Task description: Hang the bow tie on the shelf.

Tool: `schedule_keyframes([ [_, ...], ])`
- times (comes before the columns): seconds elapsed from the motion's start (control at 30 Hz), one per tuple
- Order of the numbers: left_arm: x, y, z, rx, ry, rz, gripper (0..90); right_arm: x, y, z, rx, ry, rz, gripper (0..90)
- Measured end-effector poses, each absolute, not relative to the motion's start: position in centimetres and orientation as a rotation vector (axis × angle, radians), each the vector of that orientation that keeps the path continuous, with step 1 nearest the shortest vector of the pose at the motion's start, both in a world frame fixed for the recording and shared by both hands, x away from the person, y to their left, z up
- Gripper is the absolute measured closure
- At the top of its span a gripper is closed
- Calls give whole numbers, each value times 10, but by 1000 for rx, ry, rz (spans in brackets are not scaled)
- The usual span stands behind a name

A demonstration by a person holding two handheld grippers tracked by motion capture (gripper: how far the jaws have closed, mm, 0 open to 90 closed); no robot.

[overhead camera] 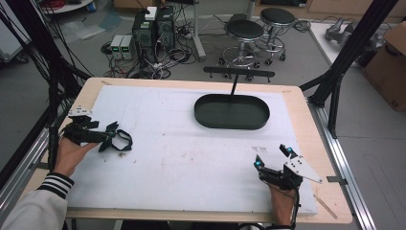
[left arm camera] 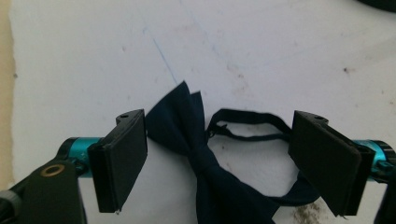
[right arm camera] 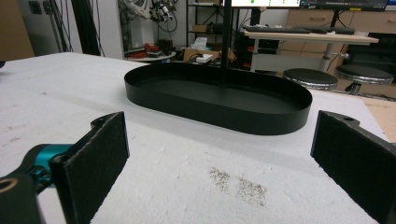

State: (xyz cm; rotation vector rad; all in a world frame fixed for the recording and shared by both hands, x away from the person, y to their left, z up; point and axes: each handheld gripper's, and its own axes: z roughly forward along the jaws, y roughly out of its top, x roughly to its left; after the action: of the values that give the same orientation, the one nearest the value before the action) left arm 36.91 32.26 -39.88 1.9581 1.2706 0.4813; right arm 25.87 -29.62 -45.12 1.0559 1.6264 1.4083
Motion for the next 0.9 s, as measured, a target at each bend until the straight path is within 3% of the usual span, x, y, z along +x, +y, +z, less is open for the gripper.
schedule_keyframes([
  [0.23,376,318,-405,2039,1338,477,209,258,-296,-451,1060,1622,1408,32],
  [0.37,378,314,-409,2091,1351,468,278,258,-296,-451,1059,1622,1409,32],
  [0.63,382,313,-413,2098,1409,467,313,259,-297,-451,1054,1622,1410,33],
  [0.77,384,309,-414,2117,1410,480,392,258,-297,-451,1055,1622,1409,33],
  [0.9,385,309,-417,2138,1418,459,410,258,-297,-451,1058,1621,1411,33],
])
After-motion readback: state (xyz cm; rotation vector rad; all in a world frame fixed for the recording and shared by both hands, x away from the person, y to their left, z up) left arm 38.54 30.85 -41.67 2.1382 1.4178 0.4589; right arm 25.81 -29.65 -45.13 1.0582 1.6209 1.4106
